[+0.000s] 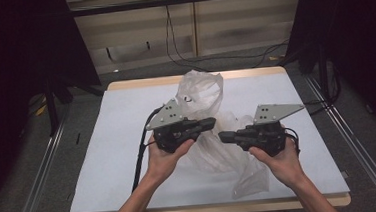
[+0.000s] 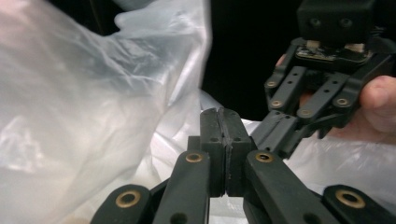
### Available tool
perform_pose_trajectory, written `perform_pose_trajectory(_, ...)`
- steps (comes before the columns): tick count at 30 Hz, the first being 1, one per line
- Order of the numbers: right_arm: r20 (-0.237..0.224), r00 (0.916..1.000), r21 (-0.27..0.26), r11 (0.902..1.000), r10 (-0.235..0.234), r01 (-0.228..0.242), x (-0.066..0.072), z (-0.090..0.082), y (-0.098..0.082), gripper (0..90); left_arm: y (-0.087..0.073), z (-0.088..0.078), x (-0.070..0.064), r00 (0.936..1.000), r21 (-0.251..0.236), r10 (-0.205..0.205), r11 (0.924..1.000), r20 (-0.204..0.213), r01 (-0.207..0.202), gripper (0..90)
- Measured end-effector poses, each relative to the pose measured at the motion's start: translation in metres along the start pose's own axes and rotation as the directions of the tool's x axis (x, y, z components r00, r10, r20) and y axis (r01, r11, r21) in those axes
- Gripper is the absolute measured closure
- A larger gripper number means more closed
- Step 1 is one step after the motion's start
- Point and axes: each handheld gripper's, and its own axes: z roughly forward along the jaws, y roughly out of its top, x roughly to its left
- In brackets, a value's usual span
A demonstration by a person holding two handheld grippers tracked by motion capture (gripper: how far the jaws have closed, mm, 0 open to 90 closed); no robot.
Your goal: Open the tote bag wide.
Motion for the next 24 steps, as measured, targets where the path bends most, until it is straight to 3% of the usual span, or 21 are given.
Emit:
perform_pose_trajectory(6, 0.006, 1.0, 0.029, 0.9996, 0.002, -0.002, -0.002, 0.009, -0.002, 90.0, -0.012, -0.008, 0.019, 0.9989, -0.022, -0.044, 0.9988, -0.018, 0.043, 89.6)
perform_pose_trajectory(13, 0.057, 0.9984, 0.081, 0.9967, 0.007, -0.011, -0.021, 0.025, -0.011, 90.0, -0.031, -0.005, 0.04, 0.9963, 0.007, -0.074, 0.9972, -0.044, 0.075, 89.7)
perform_pose_trajectory(24, 0.078, 0.9956, 0.119, 0.991, 0.052, -0.061, -0.049, 0.045, -0.031, 90.0, -0.063, 0.005, 0.07, 0.9861, 0.076, -0.143, 0.9858, -0.084, 0.15, 90.0)
